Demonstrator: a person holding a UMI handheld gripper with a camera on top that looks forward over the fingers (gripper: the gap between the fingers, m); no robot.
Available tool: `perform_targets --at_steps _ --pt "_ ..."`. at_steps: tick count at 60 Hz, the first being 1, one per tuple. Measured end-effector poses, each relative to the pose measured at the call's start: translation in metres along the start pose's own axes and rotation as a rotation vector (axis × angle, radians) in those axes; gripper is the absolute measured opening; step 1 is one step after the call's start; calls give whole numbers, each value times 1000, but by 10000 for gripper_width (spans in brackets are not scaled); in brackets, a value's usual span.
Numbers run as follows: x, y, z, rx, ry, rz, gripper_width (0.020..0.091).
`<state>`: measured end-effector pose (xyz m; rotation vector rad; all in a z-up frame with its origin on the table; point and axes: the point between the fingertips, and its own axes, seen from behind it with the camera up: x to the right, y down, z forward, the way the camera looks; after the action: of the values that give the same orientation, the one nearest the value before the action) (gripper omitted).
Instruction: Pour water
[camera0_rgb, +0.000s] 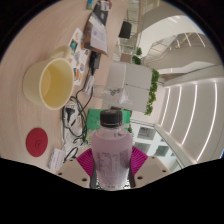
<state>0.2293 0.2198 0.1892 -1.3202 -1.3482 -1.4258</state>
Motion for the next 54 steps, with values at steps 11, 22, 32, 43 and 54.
perform_targets --at_steps 11,22,32,43,54 --pt "-24 -35 7 6 -53 -496 441" --pt "-18 -40 16 28 -142 -564 443" --pt "2 -46 28 -9 -141 -80 443" --pt "45 -16 -1 36 -81 1066 491" --pt "-17 1 12 177 -254 1641 532"
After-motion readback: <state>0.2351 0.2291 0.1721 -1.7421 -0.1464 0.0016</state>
